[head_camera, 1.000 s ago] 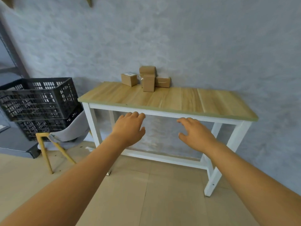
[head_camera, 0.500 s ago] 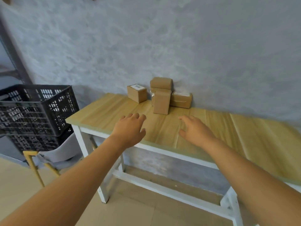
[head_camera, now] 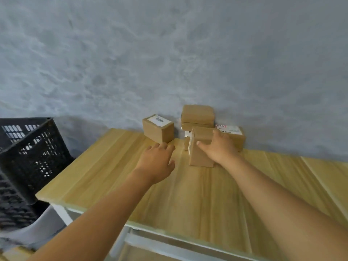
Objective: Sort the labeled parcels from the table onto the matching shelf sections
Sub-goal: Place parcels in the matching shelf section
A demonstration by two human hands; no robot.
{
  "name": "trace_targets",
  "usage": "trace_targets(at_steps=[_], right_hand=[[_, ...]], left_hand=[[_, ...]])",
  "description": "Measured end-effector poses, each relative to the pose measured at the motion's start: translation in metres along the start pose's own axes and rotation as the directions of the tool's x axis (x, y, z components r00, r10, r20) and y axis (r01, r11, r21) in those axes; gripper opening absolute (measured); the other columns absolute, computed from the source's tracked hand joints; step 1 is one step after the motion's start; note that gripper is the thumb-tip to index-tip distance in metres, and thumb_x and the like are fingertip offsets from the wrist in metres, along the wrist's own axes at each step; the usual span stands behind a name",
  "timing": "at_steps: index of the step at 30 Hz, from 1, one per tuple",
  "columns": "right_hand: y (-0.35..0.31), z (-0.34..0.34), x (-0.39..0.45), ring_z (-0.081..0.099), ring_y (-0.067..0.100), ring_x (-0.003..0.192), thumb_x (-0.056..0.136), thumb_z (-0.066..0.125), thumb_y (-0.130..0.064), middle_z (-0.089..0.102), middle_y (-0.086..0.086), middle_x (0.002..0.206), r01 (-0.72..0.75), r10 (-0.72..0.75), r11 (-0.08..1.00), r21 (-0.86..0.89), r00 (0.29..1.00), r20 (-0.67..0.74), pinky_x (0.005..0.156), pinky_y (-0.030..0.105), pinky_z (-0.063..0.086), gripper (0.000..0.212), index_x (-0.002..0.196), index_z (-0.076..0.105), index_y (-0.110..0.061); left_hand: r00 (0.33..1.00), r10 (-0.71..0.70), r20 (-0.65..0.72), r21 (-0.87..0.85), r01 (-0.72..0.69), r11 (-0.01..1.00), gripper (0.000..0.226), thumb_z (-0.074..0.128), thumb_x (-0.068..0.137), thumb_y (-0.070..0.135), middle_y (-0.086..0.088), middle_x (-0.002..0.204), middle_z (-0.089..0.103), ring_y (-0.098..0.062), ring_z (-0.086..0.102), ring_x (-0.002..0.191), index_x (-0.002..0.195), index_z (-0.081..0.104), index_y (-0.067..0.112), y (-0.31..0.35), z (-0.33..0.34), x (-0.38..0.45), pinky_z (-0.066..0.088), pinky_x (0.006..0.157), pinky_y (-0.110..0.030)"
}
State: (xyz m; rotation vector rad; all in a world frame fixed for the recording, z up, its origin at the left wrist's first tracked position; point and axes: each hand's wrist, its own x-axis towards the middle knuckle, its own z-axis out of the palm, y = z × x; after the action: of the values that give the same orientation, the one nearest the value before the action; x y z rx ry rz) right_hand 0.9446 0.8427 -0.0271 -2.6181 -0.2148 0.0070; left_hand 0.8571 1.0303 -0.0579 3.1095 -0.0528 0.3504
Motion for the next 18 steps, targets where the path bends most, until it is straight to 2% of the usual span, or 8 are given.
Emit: trace_targets(at_steps=[2, 5, 8, 11, 13, 14, 16, 18], right_hand=[[-0.016, 0.006, 0.022, 0.038, 0.036, 0.137, 0.084, 0.057, -0.069, 0.037, 0.017, 0.148, -0.089, 0.089, 0.996, 0.006, 0.996, -0.032, 0.107, 0.047, 0.042, 0.093, 0.151, 0.027, -0.011], [-0.024, 0.015, 0.046, 0.040, 0.036, 0.137, 0.077, 0.055, -0.079, 0.039, 0.016, 0.148, -0.184, 0.182, 0.980, -0.076, 0.983, -0.036, 0.105, 0.046, 0.043, 0.106, 0.152, 0.026, -0.011], [-0.016, 0.022, 0.060, 0.044, 0.035, 0.134, 0.073, 0.056, -0.080, 0.048, 0.011, 0.146, -0.203, 0.204, 0.976, -0.073, 0.979, 0.001, 0.103, 0.044, 0.045, 0.106, 0.150, 0.031, -0.012], [0.002, 0.014, 0.065, 0.055, 0.022, 0.117, 0.062, 0.067, -0.068, 0.058, -0.003, 0.130, -0.085, 0.073, 0.991, 0.106, 0.991, 0.116, 0.090, 0.034, 0.049, 0.098, 0.145, 0.037, -0.024], [0.013, -0.001, 0.061, 0.053, 0.004, 0.104, 0.060, 0.074, -0.058, 0.054, -0.018, 0.121, -0.061, 0.006, 0.974, 0.219, 0.970, 0.242, 0.079, 0.018, 0.043, 0.106, 0.152, 0.027, -0.032], [0.021, -0.007, 0.059, 0.050, 0.000, 0.106, 0.060, 0.075, -0.053, 0.050, -0.019, 0.127, -0.075, 0.001, 0.968, 0.241, 0.956, 0.295, 0.082, 0.016, 0.041, 0.111, 0.155, 0.021, -0.035], [0.037, -0.018, 0.057, 0.046, 0.005, 0.120, 0.059, 0.077, -0.044, 0.040, -0.014, 0.145, -0.139, 0.026, 0.954, 0.267, 0.922, 0.386, 0.095, 0.026, 0.043, 0.114, 0.155, 0.015, -0.045], [0.049, -0.031, 0.051, 0.050, 0.014, 0.118, 0.060, 0.079, -0.034, 0.044, -0.010, 0.141, -0.231, 0.050, 0.920, 0.316, 0.870, 0.490, 0.095, 0.036, 0.045, 0.112, 0.150, 0.016, -0.058]], left_hand=[[1.000, 0.021, 0.001, -0.013, -0.021, 1.000, 0.043, 0.044, 0.097, 0.039, -0.002, 0.125, 0.056, -0.024, 0.053, 0.115, 0.136, 0.045, 0.021, -0.014, 0.006, 0.021, 0.041, 0.094, -0.036], [0.999, 0.050, 0.013, -0.037, -0.049, 0.998, 0.043, 0.044, 0.096, 0.039, 0.000, 0.126, 0.057, -0.024, 0.053, 0.114, 0.136, 0.045, 0.022, -0.029, 0.017, 0.044, 0.043, 0.094, -0.036], [0.997, 0.064, 0.035, -0.074, -0.062, 0.995, 0.044, 0.044, 0.096, 0.039, 0.000, 0.126, 0.056, -0.023, 0.053, 0.114, 0.137, 0.044, 0.021, -0.038, 0.028, 0.058, 0.043, 0.095, -0.036], [0.997, 0.054, 0.048, -0.104, -0.049, 0.993, 0.044, 0.044, 0.096, 0.039, 0.000, 0.125, 0.056, -0.023, 0.053, 0.114, 0.137, 0.044, 0.022, -0.043, 0.032, 0.073, 0.043, 0.095, -0.036], [0.997, 0.042, 0.059, -0.148, -0.032, 0.988, 0.045, 0.046, 0.096, 0.039, -0.001, 0.127, 0.056, -0.023, 0.053, 0.117, 0.137, 0.044, 0.022, -0.040, 0.034, 0.081, 0.043, 0.096, -0.036], [0.997, 0.038, 0.066, -0.166, -0.027, 0.986, 0.045, 0.046, 0.096, 0.039, -0.001, 0.128, 0.056, -0.024, 0.052, 0.119, 0.138, 0.044, 0.022, -0.036, 0.034, 0.085, 0.043, 0.097, -0.037], [0.996, 0.041, 0.075, -0.183, -0.026, 0.983, 0.046, 0.047, 0.096, 0.039, -0.001, 0.130, 0.055, -0.024, 0.051, 0.121, 0.138, 0.045, 0.022, -0.028, 0.037, 0.091, 0.043, 0.099, -0.037], [0.995, 0.048, 0.084, -0.182, -0.032, 0.983, 0.046, 0.048, 0.096, 0.040, -0.001, 0.131, 0.056, -0.024, 0.051, 0.122, 0.139, 0.046, 0.022, -0.018, 0.039, 0.096, 0.043, 0.100, -0.038]])
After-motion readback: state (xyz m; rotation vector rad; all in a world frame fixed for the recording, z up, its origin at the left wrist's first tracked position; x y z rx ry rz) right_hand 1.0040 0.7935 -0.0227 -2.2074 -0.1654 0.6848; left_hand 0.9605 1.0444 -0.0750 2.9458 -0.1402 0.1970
